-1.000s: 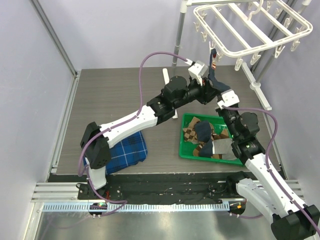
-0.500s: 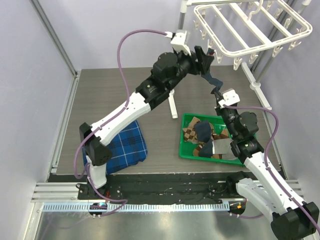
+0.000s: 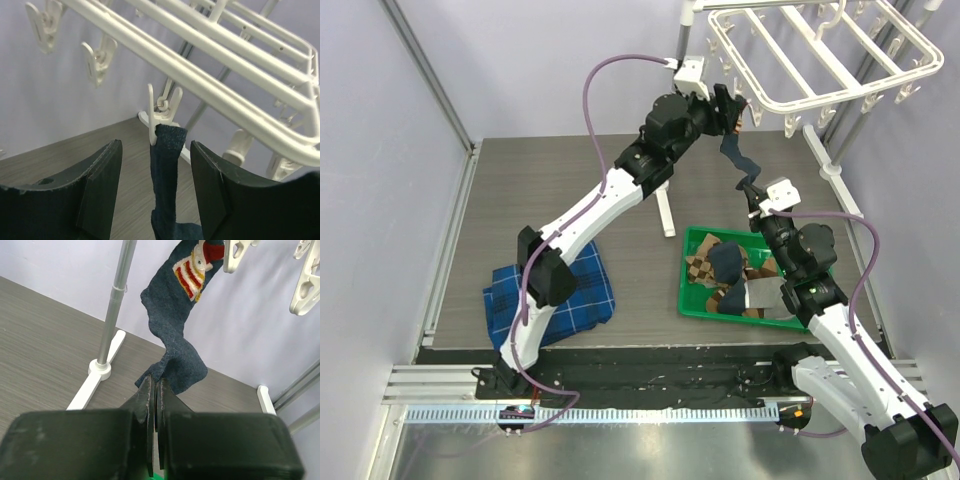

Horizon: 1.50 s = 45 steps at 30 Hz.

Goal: Remove the socks clipped to the hanger

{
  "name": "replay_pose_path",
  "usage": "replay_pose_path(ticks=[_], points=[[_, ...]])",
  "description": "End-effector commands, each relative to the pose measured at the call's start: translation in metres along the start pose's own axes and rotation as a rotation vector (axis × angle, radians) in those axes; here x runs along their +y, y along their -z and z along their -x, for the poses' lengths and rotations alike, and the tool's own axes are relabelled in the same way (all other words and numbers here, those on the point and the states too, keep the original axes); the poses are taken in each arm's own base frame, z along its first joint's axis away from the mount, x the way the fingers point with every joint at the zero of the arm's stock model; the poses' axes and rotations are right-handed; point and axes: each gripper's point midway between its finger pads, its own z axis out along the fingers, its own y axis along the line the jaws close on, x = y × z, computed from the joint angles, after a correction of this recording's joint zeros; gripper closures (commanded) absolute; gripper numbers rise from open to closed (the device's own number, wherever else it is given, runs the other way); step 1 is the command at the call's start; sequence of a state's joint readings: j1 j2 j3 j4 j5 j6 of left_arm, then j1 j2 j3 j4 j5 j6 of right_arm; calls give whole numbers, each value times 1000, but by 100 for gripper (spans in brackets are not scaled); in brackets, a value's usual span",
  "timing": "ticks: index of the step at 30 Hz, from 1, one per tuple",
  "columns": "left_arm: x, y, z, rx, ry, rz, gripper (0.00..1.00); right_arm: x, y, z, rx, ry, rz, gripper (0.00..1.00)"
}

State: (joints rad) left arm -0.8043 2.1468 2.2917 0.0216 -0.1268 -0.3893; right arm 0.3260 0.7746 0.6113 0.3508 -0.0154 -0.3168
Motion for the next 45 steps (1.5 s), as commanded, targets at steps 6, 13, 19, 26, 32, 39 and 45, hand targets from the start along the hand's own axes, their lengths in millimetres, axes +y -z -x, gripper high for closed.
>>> replay_pose_path(ticks=[6,13,19,26,32,39,45], points=[[-26,-14,35,-134,-66,-126,39,2,-1,23,-66,-40,25,99],[-26,-22,36,-187,-72,-138,40,7,2,28,-76,-52,53,99],[-25,-31,34,-223,-80,-143,43,7,4,32,-78,-65,56,99],[-31,-33,36,-265,-82,-178,52,10,4,32,-72,-68,75,99],[-38,-28,54,-312,-72,-203,77,14,0,23,-47,-76,85,99],[-47,-21,67,-324,-58,-229,100,8,0,18,-22,-80,50,99],[-48,-14,72,-318,-63,-224,99,3,3,20,-8,-120,22,99]])
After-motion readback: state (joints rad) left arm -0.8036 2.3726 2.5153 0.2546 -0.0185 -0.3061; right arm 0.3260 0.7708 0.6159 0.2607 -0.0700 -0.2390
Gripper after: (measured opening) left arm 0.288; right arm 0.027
